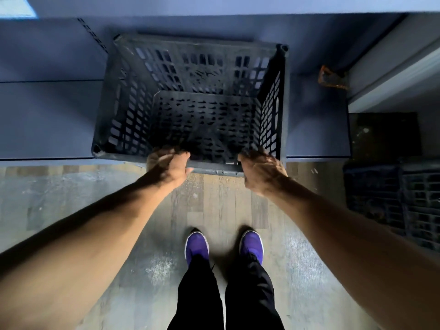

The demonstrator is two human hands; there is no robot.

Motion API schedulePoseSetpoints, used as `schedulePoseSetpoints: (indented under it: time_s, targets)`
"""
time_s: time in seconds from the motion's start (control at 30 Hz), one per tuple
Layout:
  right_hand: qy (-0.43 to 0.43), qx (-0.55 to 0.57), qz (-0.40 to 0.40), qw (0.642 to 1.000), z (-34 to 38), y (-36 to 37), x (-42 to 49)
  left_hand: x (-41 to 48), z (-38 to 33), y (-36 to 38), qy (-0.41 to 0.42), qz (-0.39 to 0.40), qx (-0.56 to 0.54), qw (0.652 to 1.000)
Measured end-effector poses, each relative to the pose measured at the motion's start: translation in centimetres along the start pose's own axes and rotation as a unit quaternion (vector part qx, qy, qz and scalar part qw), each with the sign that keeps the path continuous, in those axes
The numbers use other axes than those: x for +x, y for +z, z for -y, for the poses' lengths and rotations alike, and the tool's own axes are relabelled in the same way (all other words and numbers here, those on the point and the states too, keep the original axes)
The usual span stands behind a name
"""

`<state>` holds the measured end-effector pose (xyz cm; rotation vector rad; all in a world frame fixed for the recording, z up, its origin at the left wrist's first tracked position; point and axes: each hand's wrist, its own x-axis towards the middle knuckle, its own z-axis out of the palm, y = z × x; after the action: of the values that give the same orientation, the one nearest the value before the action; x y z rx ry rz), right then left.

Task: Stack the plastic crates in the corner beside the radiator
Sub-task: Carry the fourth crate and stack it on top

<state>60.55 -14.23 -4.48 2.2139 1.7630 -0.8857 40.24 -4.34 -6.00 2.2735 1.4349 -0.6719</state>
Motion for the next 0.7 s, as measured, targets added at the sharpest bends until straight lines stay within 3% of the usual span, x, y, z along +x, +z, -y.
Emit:
schedulePoseSetpoints:
  time_s: [0.2,0.43,0.57,0.7]
  targets:
    - [0.006,-0.015,0.018,1.000,-0.9,4.6,-4.3,-4.4,0.2,2.0,0.076,-0.016,0.043,0.996]
    - [0.002,-0.034,0.038,0.999,-0.7,6.9,-6.1,-5.1,1.8,3.8,0.044,0.097,0.037,0.994]
    - [-0.005,-0.015,0.022,1.000,-0.3,6.5,-5.9,-4.8,2.5,3.6,0.064,0.057,0.062,0.994]
    - [0.015,-0.081,0.053,0.995,0.8,5.0,-5.9,-5.4,2.1,1.9,0.075,0.058,0.064,0.993]
